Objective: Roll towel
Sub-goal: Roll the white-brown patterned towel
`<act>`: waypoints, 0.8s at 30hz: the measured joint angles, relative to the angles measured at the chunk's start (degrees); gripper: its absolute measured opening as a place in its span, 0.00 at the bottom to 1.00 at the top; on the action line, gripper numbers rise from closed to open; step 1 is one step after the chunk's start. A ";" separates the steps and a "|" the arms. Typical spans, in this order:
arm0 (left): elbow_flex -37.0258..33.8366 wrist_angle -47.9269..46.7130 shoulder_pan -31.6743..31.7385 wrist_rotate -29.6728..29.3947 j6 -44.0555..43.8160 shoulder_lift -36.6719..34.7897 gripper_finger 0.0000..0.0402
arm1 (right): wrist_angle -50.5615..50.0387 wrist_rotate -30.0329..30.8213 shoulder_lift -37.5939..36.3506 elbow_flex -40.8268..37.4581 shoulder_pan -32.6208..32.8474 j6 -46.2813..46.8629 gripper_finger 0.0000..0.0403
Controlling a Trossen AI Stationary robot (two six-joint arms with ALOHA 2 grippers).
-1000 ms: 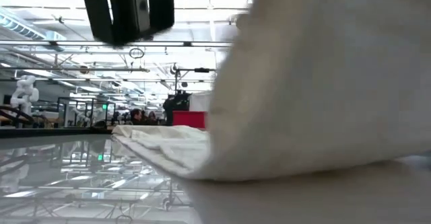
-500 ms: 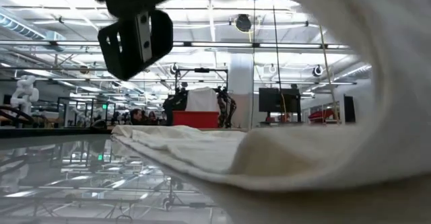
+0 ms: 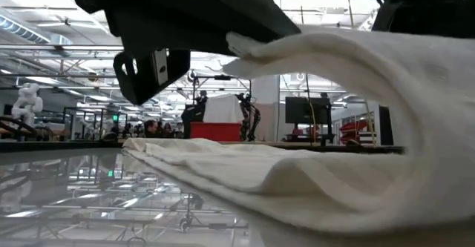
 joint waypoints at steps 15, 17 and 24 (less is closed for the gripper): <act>-0.09 -0.71 0.62 -0.11 -2.74 2.06 0.02 | -3.17 11.72 2.44 -0.03 0.26 -3.86 0.00; -0.09 -0.63 0.93 -0.19 -2.20 2.06 0.02 | -4.18 12.85 2.44 -0.07 0.43 -4.41 0.01; -0.15 -1.28 1.61 0.34 -1.17 2.08 0.07 | -7.90 13.57 2.49 -0.27 0.43 -4.38 0.15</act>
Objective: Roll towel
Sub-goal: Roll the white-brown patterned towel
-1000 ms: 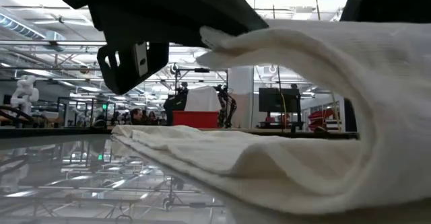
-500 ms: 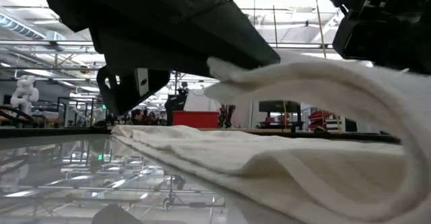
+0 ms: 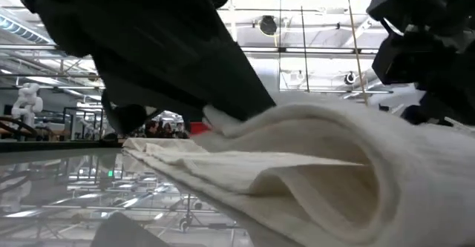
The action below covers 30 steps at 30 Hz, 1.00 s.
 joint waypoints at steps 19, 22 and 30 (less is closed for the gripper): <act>0.04 -4.99 2.65 9.01 -10.60 -4.53 0.56 | -0.90 10.10 -14.79 0.16 10.54 -14.95 0.60; 0.04 -6.89 3.09 14.25 -15.21 -6.11 0.56 | -0.70 12.88 -13.80 0.17 12.78 -16.98 0.64; 0.09 -1.77 2.23 16.11 -8.73 -6.97 0.49 | 1.13 16.62 -7.85 0.17 15.79 -22.93 0.63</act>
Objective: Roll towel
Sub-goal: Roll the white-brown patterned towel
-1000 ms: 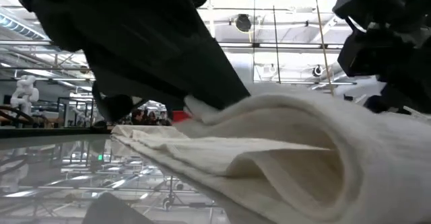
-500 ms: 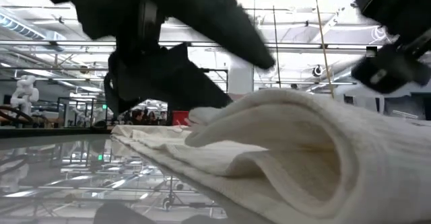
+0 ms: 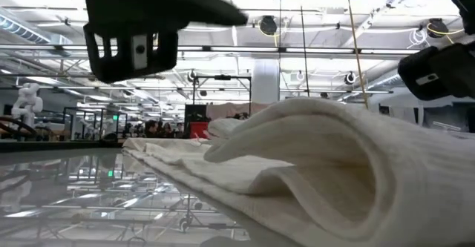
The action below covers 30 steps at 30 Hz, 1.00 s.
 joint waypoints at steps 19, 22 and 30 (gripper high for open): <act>0.97 5.22 -2.94 -13.32 30.10 0.46 0.59 | 6.04 7.97 6.26 0.34 6.06 -4.33 0.64; 1.09 3.58 -2.87 -15.52 29.66 0.97 0.63 | 6.04 11.69 6.23 1.83 8.45 -4.12 0.64; 2.50 4.98 -2.21 -14.75 31.86 3.19 0.60 | 6.51 17.82 12.15 3.42 11.07 -3.53 0.63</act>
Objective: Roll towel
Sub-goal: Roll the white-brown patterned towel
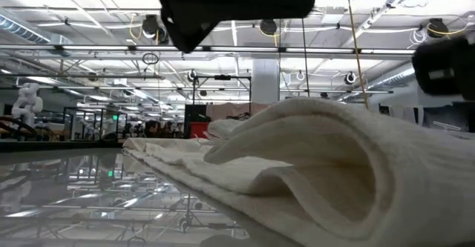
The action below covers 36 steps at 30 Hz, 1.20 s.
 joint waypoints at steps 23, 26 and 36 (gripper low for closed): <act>6.50 -6.10 0.76 -0.36 -2.42 4.80 0.59 | 2.07 -2.42 8.16 3.26 -3.56 11.14 0.10; 6.48 -8.82 0.77 -3.09 -7.79 2.79 0.59 | 2.23 -6.58 8.16 3.28 -5.02 14.24 0.02; 9.06 -10.53 -1.99 -6.04 -9.80 -1.84 0.59 | 2.43 -17.17 7.96 3.29 -10.73 22.44 0.02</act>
